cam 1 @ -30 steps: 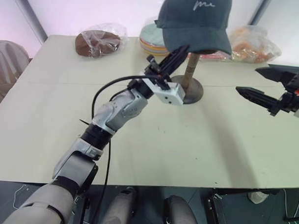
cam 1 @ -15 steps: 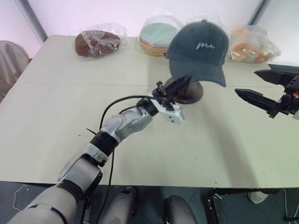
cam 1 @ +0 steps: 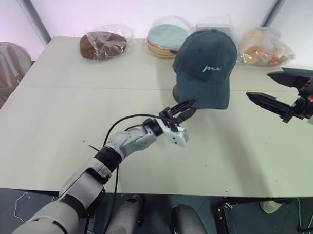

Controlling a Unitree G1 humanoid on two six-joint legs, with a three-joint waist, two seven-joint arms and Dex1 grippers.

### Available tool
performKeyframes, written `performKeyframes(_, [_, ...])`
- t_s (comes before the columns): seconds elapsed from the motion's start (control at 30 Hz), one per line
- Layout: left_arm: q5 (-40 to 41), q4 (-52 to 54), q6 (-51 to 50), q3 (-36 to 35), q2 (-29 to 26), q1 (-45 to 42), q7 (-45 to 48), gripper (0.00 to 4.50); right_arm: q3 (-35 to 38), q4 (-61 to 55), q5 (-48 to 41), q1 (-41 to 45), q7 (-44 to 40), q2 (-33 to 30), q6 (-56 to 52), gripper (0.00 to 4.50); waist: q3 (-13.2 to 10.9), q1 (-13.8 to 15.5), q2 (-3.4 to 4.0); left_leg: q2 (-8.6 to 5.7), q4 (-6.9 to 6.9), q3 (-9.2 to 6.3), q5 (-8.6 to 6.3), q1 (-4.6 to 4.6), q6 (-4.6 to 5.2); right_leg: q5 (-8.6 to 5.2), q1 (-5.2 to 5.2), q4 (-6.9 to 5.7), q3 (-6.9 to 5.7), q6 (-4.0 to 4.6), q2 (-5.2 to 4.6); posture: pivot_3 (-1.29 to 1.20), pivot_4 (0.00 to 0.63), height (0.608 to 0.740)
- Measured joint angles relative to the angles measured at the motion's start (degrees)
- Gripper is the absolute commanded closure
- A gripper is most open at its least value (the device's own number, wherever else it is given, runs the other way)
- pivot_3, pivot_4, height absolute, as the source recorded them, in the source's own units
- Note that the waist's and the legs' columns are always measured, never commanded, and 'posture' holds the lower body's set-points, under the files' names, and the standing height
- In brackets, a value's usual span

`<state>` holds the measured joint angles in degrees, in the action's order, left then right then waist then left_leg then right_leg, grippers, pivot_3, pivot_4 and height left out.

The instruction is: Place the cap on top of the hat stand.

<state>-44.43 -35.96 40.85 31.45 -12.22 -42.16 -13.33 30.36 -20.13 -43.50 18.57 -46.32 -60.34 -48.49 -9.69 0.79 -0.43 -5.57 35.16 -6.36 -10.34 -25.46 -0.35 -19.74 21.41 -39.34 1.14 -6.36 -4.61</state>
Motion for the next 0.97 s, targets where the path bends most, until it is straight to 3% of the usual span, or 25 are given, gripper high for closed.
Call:
performKeyframes(0.1, [2.8,-2.1,1.2,0.8,0.5,1.3,5.1,0.02,0.0,0.0,0.0,0.1,0.0,0.0,0.0,0.00,0.0,0.0,0.01,0.00,0.00,0.01,0.00,0.00,0.00,0.00,0.00,0.00,0.00,0.00,-0.01,0.00,0.150,0.740])
performKeyframes(0.23, [9.0,-3.5,2.2,1.1,0.7,3.7,14.1,0.02,-0.1,0.0,0.0,0.3,0.2,0.0,0.1,0.00,0.0,-0.1,0.01,0.00,0.00,0.00,0.00,0.00,0.00,0.00,0.01,0.00,0.01,0.00,-0.02,0.00,0.150,0.740])
performKeyframes(0.4, [24.1,0.7,-0.7,-1.3,-0.3,7.7,30.1,0.02,-0.7,0.0,0.0,0.7,0.4,0.0,0.1,0.00,0.0,-0.2,0.02,0.01,-0.01,-0.02,0.00,0.00,0.00,0.00,0.01,0.01,0.02,0.01,-0.03,0.00,0.150,0.740])
performKeyframes(0.53, [38.2,9.8,-12.4,-6.5,-2.6,9.6,42.5,0.02,-1.0,0.1,0.1,1.0,0.3,0.0,0.4,0.00,0.0,-0.3,0.02,0.03,0.00,-0.04,0.00,0.00,0.00,0.00,0.01,0.01,0.05,0.01,-0.01,0.00,0.150,0.740])
performKeyframes(0.83, [64.9,29.5,-48.1,-21.5,-16.5,7.5,63.7,0.02,-4.4,-0.1,5.6,-2.9,-3.0,-3.6,4.1,0.00,0.0,-0.6,0.05,0.04,0.00,-0.06,0.00,0.04,0.00,-0.01,-0.03,0.04,0.02,0.01,0.02,0.00,0.150,0.740])
performKeyframes(0.97, [72.9,33.4,-60.1,-25.9,-20.8,4.6,68.8,0.02,-5.9,-0.1,9.4,-5.1,-4.5,-4.9,6.6,0.00,0.0,-0.6,0.04,0.05,0.01,-0.09,0.00,0.04,0.00,-0.01,-0.06,0.06,0.02,0.02,0.02,0.00,0.150,0.740])
